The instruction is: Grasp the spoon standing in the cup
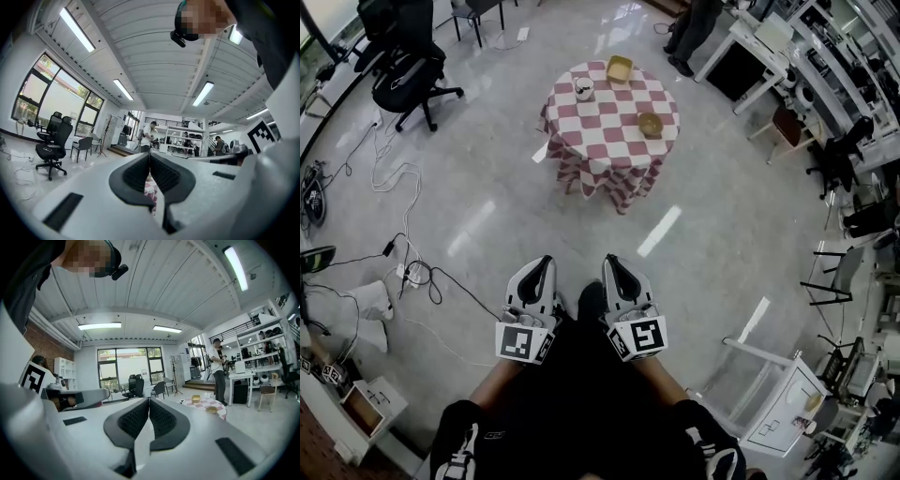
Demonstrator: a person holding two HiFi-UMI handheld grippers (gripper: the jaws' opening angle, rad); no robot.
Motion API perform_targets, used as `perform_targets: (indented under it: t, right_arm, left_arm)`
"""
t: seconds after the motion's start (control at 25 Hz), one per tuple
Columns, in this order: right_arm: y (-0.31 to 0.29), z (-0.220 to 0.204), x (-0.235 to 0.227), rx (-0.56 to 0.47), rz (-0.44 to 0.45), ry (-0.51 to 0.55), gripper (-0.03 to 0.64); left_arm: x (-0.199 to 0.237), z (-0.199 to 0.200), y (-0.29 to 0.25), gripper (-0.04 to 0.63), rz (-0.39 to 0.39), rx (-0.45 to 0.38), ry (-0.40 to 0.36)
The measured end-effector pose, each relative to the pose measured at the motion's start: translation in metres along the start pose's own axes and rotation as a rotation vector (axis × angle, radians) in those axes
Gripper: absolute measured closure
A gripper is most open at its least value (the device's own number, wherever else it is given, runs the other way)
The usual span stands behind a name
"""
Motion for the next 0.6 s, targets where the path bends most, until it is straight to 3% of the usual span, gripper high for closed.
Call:
perform_targets:
  t: [0.28,0.6]
  right_arm:
    - [-0.039,-0.005,-0.012,0.013,0.019,-0.003,0.589]
    - [-0.125,0.004,-0.080,-0.009,0.046,-0.015,0.589]
  left_arm:
    - [0.026,-0.003,-0.026,0.584,0.039,0.010,0.029]
    - [0.057,0.007,-0.120,0.584,0.065,0.006,-0.001]
Point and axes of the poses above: the fingertips, and each gripper's own axes: y backward along the fingers, x to its left, z out of its top, the point moved 8 cm from there along y, backward along the fingers, and after that the axes turned 9 degrees about z, right-handed, at the moved point
